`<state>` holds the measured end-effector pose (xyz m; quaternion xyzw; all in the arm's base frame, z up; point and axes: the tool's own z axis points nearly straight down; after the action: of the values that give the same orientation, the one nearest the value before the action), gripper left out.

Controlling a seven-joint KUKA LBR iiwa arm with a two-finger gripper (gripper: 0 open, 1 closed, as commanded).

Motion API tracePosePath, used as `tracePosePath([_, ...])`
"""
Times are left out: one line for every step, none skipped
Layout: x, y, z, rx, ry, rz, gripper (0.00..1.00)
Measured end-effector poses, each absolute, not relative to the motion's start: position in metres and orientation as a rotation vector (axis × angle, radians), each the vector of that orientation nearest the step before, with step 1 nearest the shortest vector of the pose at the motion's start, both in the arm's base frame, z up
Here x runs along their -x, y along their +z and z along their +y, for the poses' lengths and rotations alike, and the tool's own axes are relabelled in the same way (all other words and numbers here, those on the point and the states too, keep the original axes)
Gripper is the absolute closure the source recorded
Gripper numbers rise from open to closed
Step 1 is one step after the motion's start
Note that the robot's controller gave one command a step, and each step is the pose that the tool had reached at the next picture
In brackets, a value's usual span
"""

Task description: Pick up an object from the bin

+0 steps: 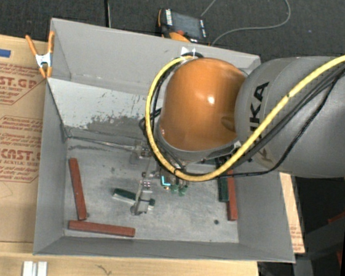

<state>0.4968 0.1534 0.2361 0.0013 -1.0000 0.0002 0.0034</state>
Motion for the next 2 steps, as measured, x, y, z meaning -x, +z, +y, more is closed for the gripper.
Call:
tracePosePath([-0.5264, 0.065, 0.131, 0.069, 0.001, -3.136, 0.0])
tracePosePath([-0.5277, 0.0701, 0.1313, 0.069, -0.002, -3.14, 1.0])
